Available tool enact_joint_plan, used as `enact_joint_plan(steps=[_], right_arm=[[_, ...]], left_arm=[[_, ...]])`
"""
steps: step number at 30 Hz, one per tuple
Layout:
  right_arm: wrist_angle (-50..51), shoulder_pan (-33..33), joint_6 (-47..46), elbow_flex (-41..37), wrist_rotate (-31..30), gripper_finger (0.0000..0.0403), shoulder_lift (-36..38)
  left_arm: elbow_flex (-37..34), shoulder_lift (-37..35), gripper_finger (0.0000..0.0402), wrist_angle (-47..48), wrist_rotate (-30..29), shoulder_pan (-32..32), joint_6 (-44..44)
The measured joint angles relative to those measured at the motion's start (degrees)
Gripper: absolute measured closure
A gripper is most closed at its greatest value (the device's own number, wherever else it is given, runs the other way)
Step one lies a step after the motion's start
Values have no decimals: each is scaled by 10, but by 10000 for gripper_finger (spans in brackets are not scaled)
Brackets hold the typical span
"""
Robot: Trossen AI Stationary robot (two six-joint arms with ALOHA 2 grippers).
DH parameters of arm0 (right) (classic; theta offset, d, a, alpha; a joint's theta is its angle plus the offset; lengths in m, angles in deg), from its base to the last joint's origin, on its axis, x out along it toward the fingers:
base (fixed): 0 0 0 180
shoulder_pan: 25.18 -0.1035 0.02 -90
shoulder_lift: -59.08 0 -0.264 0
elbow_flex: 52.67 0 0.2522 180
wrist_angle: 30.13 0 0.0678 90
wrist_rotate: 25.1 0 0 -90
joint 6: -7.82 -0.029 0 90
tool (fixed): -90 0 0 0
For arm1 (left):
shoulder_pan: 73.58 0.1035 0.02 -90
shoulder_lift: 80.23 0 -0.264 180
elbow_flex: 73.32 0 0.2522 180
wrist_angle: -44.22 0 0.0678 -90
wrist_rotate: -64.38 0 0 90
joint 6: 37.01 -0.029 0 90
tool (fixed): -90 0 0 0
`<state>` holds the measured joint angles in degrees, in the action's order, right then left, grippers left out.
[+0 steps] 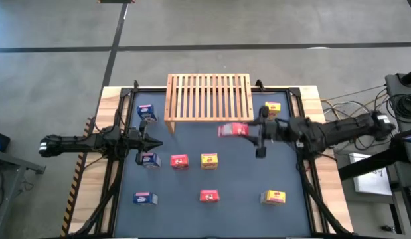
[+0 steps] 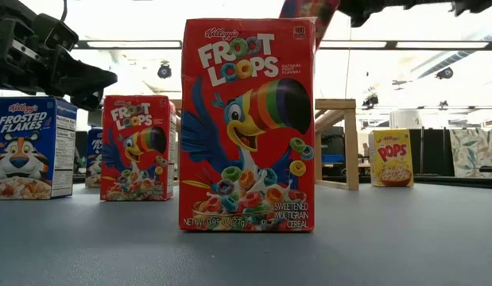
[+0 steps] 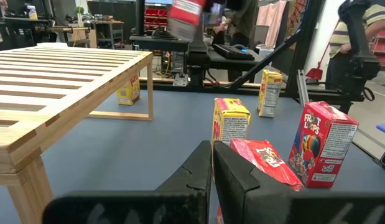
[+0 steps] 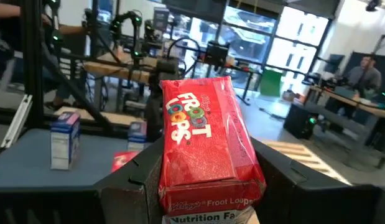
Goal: Stack cereal on shelf
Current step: Put the top right red cereal box on the shelf
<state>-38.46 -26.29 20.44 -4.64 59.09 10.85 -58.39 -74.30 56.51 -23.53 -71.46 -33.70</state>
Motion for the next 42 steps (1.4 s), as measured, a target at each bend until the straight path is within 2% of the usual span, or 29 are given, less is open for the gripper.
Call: enact_joint_plan(steps=[5, 9, 14, 18, 25, 28, 35, 39, 42], right_arm=[[-1, 158, 0, 18, 139, 234, -7], [6, 259, -3, 37, 200, 234, -39], [53, 350, 1, 90, 284, 234, -94], [74, 393, 14, 153, 356, 234, -140], [292, 447, 114, 305, 358, 234, -220], [334, 468, 133, 345, 375, 238, -254], [331, 555, 118, 351, 521, 248, -295], [310, 598, 96, 341, 567, 248, -303], [299, 612, 98, 339, 573, 248, -303]], left_arm=[[0, 0, 402, 0, 0, 0, 0], [0, 0, 402, 0, 0, 0, 0], [0, 0, 402, 0, 0, 0, 0], [0, 0, 402, 0, 0, 0, 0], [0, 0, 402, 0, 0, 0, 0], [0, 0, 402, 0, 0, 0, 0], [0, 0, 402, 0, 0, 0, 0], [0, 0, 402, 0, 0, 0, 0], [0, 0, 402, 0, 0, 0, 0]])
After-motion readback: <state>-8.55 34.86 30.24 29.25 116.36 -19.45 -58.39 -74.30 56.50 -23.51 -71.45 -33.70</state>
